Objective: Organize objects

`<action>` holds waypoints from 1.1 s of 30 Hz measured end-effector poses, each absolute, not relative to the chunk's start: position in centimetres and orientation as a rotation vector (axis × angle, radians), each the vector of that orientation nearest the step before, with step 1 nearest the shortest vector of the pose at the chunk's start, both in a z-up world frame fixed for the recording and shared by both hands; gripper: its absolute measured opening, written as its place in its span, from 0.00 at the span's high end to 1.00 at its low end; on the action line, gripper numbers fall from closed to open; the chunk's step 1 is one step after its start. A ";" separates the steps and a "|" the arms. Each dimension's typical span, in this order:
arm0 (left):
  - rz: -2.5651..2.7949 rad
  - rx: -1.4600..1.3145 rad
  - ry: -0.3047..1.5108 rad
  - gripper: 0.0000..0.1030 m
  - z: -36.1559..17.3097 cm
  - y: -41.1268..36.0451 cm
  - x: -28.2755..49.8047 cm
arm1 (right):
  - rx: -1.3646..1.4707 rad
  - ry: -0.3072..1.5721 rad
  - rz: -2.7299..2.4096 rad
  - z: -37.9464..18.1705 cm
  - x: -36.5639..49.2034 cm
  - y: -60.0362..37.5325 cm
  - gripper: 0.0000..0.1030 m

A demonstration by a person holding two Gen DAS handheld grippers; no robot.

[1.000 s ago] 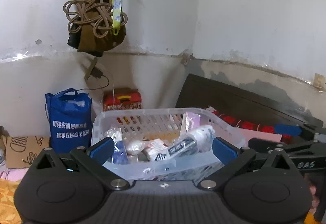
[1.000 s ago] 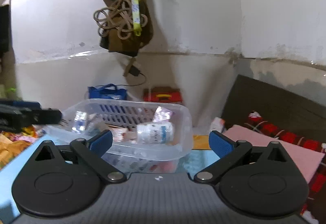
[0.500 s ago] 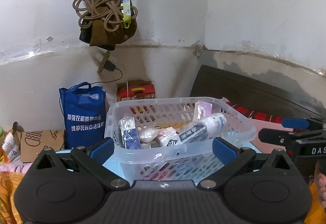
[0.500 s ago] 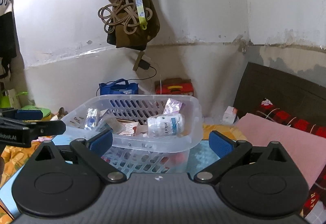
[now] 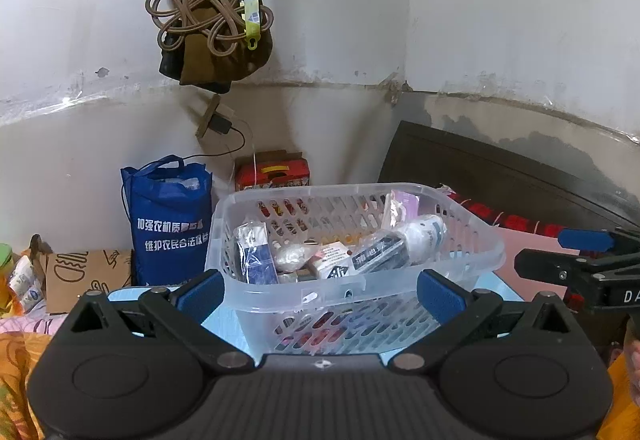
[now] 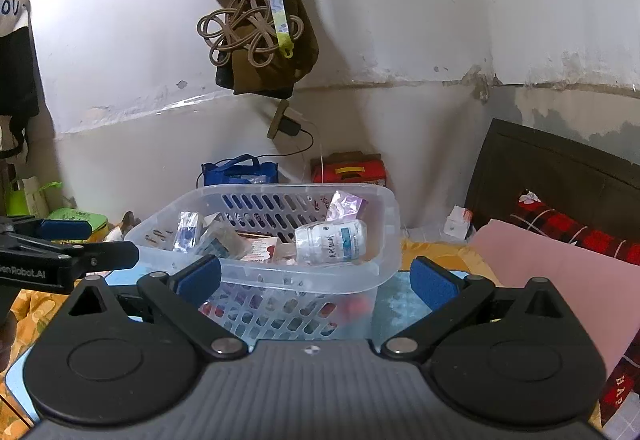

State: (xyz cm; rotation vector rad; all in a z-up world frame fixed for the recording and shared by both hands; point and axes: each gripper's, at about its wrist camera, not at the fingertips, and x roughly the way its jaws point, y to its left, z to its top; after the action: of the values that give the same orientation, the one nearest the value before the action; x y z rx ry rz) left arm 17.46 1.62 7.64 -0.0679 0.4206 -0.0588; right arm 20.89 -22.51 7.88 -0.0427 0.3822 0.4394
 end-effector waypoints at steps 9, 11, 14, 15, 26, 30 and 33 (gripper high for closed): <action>-0.049 -0.062 0.421 0.00 7.7 1.5 17.3 | -0.044 0.376 0.439 8.0 20.7 -22.5 0.00; -0.045 -0.060 0.419 0.00 7.7 1.5 17.2 | -0.039 0.379 0.439 8.0 20.7 -22.6 0.00; -0.043 -0.059 0.420 0.00 7.6 1.5 17.2 | -0.033 0.383 0.439 7.9 20.8 -22.7 0.00; -0.042 -0.060 0.422 0.00 7.6 1.4 17.3 | -0.033 0.385 0.439 7.9 20.8 -22.7 0.00; -0.047 -0.067 0.416 0.00 7.4 1.2 17.2 | -0.022 0.394 0.436 7.7 20.9 -23.1 0.00; -0.039 -0.061 0.417 0.00 7.2 1.1 17.2 | 0.001 0.376 0.438 7.6 20.8 -23.4 0.00; -0.044 -0.067 0.421 0.00 7.0 1.2 17.4 | 0.009 0.379 0.444 7.6 20.9 -23.6 0.00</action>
State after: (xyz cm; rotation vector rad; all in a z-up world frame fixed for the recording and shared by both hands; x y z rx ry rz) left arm 17.36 1.16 7.03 -0.0671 0.4213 -0.0440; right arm 20.85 -23.56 7.61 0.0088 0.3788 0.4440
